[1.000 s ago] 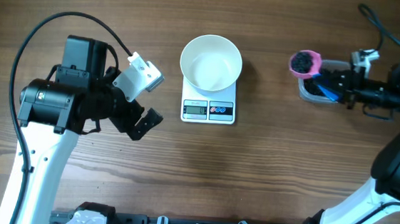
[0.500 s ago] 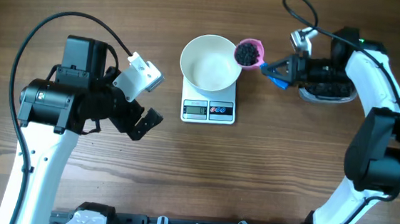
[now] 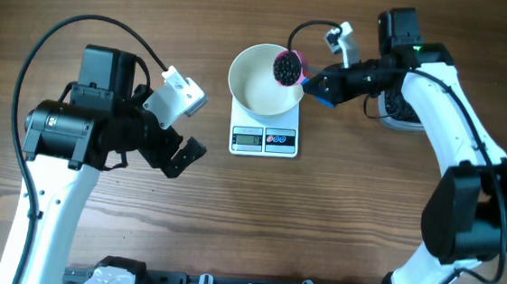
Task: Scoop item into bowl and weigh 150g on scale
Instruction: 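Carry the filled scoop to the white bowl and pour beans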
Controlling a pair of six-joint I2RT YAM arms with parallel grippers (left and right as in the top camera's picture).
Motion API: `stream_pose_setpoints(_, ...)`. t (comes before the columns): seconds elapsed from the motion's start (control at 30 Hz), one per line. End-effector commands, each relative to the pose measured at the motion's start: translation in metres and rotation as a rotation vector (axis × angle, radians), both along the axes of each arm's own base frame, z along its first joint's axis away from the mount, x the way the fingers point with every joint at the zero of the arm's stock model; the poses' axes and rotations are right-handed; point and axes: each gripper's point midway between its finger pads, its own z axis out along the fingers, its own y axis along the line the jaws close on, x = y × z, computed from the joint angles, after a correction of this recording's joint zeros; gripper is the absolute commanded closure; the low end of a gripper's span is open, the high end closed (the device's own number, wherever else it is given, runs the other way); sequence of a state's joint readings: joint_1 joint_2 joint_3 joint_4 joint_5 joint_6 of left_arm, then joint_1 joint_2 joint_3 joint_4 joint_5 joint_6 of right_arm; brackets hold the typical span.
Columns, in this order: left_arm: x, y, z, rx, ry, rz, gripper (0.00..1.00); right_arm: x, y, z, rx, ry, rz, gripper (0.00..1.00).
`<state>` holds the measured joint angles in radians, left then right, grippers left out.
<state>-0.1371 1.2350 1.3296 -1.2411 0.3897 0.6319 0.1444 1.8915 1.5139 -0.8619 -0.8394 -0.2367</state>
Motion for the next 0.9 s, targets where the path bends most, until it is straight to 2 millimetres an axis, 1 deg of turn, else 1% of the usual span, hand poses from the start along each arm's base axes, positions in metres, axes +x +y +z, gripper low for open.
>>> stream_pose_setpoints(0.0, -0.001, 0.002, 0.0, 0.007, -0.011, -0.01, 0.0, 0.008, 0.005, 0.005, -0.167, -0.143, 0.011, 0.96)
stream_pose_setpoints(0.1, -0.001, 0.002, 0.0, 0.007, -0.012, -0.01, 0.0, 0.009, 0.015, -0.003, -0.271, -0.176, 0.005, 0.96)
stream_pose_setpoints(0.2, -0.001, 0.002, 0.0, 0.007, -0.012, -0.01, 0.0, 0.009, 0.023, -0.001, -0.333, -0.209, 0.007, 0.96)
stream_pose_setpoints(0.27, -0.001, 0.002, 0.0, 0.007, -0.012, -0.01, 0.0, 0.013, 0.023, 0.0, -0.387, -0.226, -0.021, 0.96)
stream_pose_setpoints(0.37, -0.001, 0.002, 0.0, 0.007, -0.012, -0.01, 0.0, 0.018, 0.025, 0.011, -0.451, -0.284, -0.035, 0.96)
stream_pose_setpoints(0.43, -0.001, 0.002, 0.0, 0.007, -0.012, -0.01, 0.0, 0.022, 0.026, 0.023, -0.5, -0.328, -0.049, 0.96)
stream_pose_setpoints(0.57, -0.001, 0.002, 0.0, 0.007, -0.012, -0.01, 0.0, 0.016, 0.023, 0.017, -0.613, -0.341, -0.05, 0.96)
stream_pose_setpoints(0.6, -0.001, 0.002, 0.0, 0.007, -0.012, -0.01, 0.0, 0.016, 0.021, 0.019, -0.654, -0.359, -0.057, 0.96)
stream_pose_setpoints(0.67, -0.001, 0.002, 0.0, 0.007, -0.012, -0.01, 0.0, 0.012, 0.027, 0.026, -0.668, -0.387, -0.051, 0.95)
stream_pose_setpoints(0.7, -0.001, 0.002, 0.0, 0.007, -0.012, -0.01, 0.0, 0.01, 0.031, 0.025, -0.67, -0.391, -0.039, 0.95)
stream_pose_setpoints(0.77, -0.001, 0.002, 0.0, 0.007, -0.011, -0.01, 0.0, 0.014, 0.022, 0.026, -0.76, -0.428, -0.065, 0.96)
stream_pose_setpoints(0.8, -0.001, 0.002, 0.0, 0.007, -0.012, -0.01, 0.0, 0.018, 0.012, 0.032, -0.816, -0.457, -0.104, 0.96)
stream_pose_setpoints(0.83, -0.001, 0.002, 0.0, 0.007, -0.012, -0.01, 0.0, 0.016, 0.017, 0.033, -0.787, -0.449, -0.094, 0.96)
stream_pose_setpoints(0.87, -0.001, 0.002, 0.0, 0.007, -0.012, -0.01, 0.0, 0.008, 0.031, 0.031, -0.71, -0.421, -0.048, 0.96)
